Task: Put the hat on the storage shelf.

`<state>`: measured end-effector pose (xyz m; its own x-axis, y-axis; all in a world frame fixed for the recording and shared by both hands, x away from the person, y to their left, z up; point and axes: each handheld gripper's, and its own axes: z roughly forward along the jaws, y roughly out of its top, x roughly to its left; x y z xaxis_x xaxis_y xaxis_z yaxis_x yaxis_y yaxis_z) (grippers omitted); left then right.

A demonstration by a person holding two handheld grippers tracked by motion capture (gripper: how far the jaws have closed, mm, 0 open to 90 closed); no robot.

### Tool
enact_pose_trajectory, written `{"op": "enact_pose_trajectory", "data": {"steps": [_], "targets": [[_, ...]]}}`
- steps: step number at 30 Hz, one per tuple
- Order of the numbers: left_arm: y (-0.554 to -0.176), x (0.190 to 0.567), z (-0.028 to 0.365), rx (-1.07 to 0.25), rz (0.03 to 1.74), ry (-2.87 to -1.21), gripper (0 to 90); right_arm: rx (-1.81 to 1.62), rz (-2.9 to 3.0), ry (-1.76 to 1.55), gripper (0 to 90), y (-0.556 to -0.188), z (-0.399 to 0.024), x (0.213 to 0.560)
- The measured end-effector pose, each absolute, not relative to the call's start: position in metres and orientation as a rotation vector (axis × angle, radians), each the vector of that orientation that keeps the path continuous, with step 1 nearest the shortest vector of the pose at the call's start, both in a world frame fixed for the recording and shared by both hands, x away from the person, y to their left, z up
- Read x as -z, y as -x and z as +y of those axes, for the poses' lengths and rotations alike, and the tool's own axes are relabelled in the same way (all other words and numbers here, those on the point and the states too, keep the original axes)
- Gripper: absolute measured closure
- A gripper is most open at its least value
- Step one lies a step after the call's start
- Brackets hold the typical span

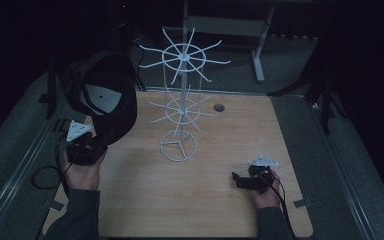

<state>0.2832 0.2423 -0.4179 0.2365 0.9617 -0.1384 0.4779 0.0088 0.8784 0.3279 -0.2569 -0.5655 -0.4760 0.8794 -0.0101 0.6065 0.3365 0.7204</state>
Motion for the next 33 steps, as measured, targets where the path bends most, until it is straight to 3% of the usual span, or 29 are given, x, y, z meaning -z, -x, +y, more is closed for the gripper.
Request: {"op": "enact_pose_trajectory", "data": {"steps": [33], "targets": [[-0.287, 0.405, 0.231, -0.711, 1.352, -1.624, 86.0, -0.933, 2.21, -1.306, 12.9, -0.328, -0.257, 0.565]]}}
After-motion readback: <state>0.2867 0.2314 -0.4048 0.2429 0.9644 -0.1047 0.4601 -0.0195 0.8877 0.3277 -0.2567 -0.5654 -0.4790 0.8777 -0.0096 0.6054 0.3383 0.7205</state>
